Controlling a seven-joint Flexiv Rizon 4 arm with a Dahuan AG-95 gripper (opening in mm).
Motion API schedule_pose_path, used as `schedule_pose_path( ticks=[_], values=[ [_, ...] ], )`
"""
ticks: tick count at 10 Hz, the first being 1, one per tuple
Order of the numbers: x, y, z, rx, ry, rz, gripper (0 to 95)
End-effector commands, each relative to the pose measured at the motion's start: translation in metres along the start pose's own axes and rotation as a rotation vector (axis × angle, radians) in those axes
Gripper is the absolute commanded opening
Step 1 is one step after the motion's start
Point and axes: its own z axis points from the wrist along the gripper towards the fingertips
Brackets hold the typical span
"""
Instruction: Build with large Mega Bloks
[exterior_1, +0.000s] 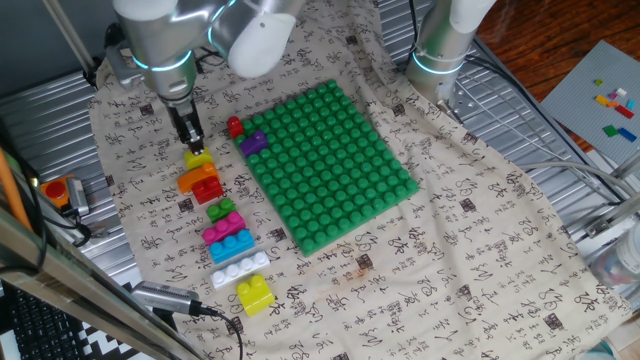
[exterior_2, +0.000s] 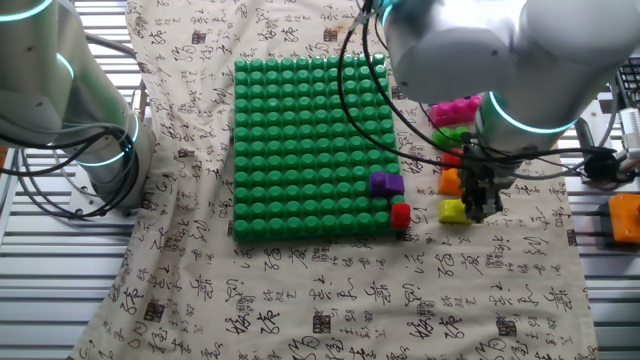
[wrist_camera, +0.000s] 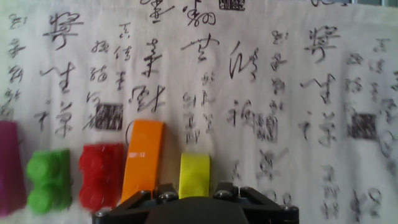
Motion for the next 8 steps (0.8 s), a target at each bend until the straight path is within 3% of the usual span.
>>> schedule_pose_path(
  ticks=[1,8],
  values=[
    [-0.0017,-0.0016,0.0048,-0.002,-0.007,-0.002,38.0],
    [-0.0005,0.0008,0.0119,-0.001,-0.007,-0.005,38.0]
  ],
)
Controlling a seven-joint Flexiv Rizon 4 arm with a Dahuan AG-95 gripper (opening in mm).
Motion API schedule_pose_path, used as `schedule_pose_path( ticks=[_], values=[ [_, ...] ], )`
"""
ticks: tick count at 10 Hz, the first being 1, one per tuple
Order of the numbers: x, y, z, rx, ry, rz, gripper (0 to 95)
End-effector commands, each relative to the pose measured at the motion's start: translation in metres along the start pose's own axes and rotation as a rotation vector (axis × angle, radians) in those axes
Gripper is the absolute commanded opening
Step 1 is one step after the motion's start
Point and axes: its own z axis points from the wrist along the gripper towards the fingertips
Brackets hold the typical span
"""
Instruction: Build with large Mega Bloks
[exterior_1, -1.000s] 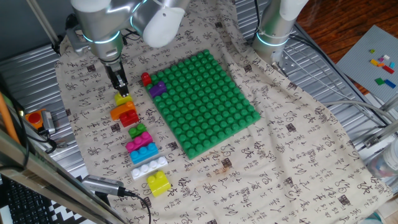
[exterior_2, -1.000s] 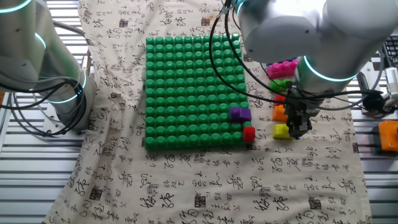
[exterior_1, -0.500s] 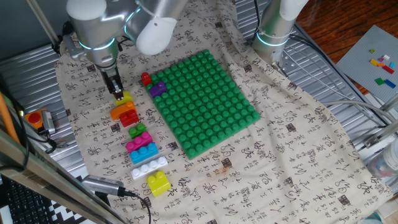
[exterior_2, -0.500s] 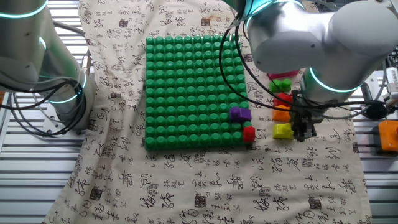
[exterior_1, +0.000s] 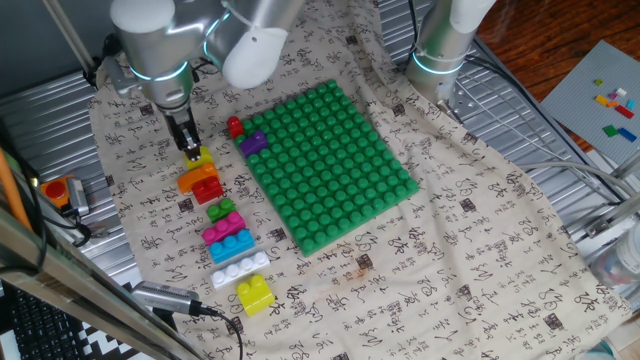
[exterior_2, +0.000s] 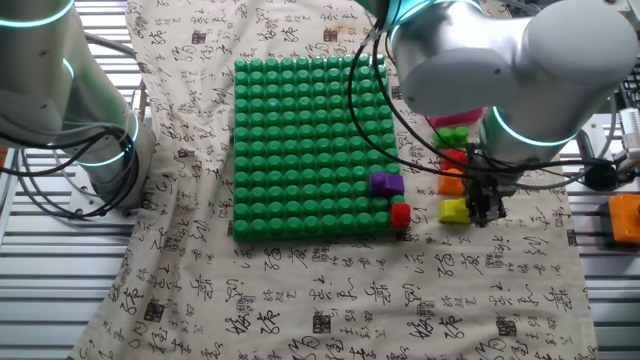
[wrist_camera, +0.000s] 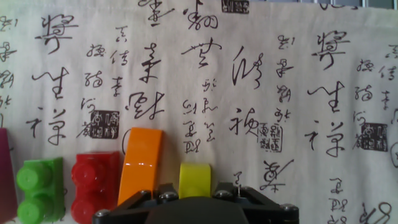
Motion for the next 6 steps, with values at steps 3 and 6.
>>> schedule_pose_path(
  ticks=[3,6],
  values=[
    [0.0035,0.0007,0.0018,0.006,-0.001,0.003,19.0],
    [0.0054,-0.0001,0.0029,0.006,-0.002,0.014,19.0]
  ],
)
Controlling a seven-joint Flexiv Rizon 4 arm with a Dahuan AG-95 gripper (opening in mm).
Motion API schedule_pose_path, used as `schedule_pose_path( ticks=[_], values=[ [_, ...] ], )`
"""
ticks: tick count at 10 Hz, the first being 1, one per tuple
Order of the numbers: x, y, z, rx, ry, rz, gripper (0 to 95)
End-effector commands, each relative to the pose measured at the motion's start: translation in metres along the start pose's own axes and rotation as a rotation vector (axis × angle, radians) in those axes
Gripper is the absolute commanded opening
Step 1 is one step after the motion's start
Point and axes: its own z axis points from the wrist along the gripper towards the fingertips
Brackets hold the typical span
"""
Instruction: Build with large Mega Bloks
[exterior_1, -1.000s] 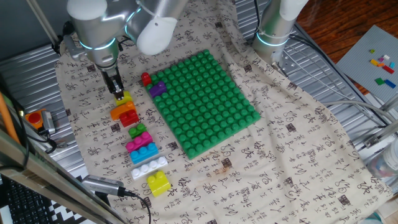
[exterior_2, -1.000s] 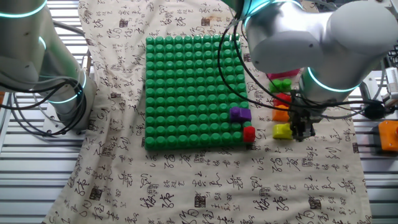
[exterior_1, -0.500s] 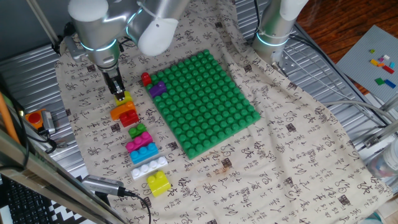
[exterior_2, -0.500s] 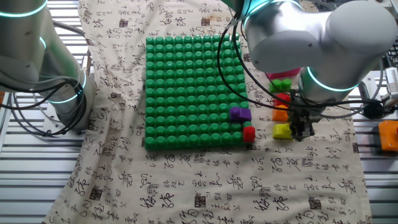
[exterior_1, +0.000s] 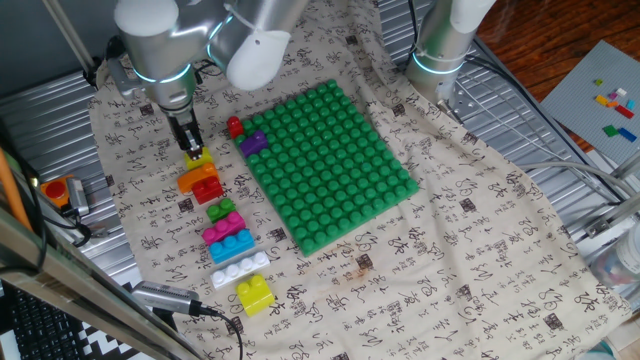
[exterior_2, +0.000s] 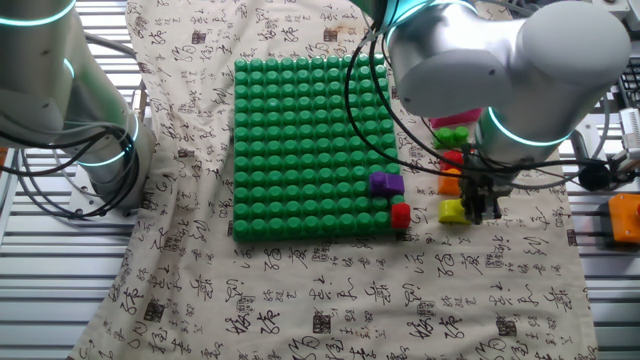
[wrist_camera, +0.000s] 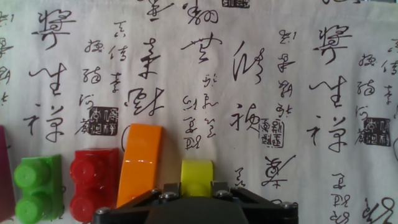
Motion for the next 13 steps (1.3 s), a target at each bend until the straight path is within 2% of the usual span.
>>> schedule_pose_path(
  ticks=[1,3,5,7,8,9,10,11,12,13],
  values=[
    [0.001,0.0,0.0,0.001,0.001,0.012,0.0],
    [0.001,0.0,-0.001,-0.001,0.008,0.008,0.0],
    [0.003,0.003,-0.014,-0.013,0.032,-0.001,0.0],
    [0.01,0.012,-0.047,-0.011,0.055,-0.018,0.0],
    [0.017,0.018,-0.065,-0.01,0.071,-0.011,0.0],
    [0.025,0.025,-0.081,-0.011,0.076,-0.004,0.0],
    [0.027,0.028,-0.087,-0.015,0.077,0.002,0.0],
    [0.039,0.04,-0.103,-0.037,0.086,0.03,0.0],
    [0.047,0.049,-0.11,-0.047,0.086,0.05,0.0],
    [0.061,0.062,-0.114,-0.044,0.086,0.067,0.0]
  ],
)
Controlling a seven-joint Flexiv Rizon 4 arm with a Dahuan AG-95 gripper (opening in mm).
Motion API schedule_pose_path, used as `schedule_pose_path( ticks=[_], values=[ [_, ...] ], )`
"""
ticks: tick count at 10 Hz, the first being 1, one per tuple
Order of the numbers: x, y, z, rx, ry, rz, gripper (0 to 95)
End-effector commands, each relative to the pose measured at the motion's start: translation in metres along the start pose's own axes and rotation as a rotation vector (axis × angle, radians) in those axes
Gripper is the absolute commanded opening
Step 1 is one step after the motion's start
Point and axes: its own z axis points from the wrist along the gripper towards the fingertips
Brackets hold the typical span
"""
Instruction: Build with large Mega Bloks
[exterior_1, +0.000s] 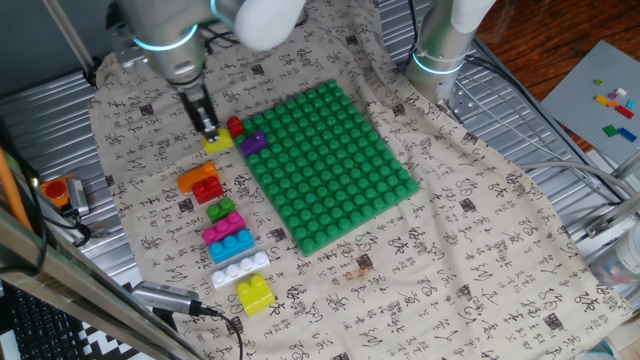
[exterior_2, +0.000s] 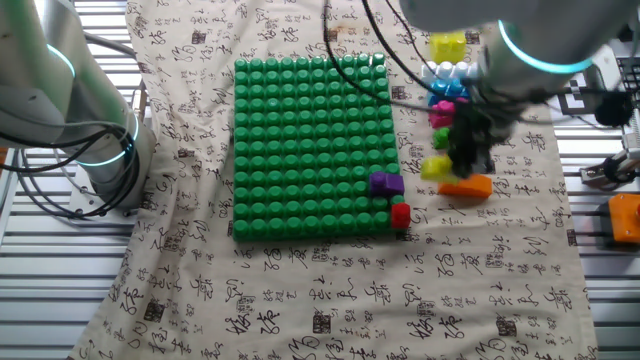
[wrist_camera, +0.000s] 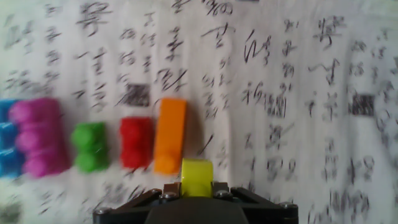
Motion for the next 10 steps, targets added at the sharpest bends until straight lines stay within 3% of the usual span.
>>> schedule_pose_path(
  ticks=[1,4,6,8,10],
  values=[
    [0.023,0.021,-0.003,-0.001,-0.001,0.029,0.0],
    [0.042,0.045,0.005,0.0,0.0,0.022,0.0],
    [0.042,0.044,0.007,-0.004,0.015,0.002,0.0],
    [0.039,0.043,0.006,0.033,0.0,-0.032,0.0],
    [0.033,0.038,0.006,0.028,-0.007,-0.031,0.0]
  ],
)
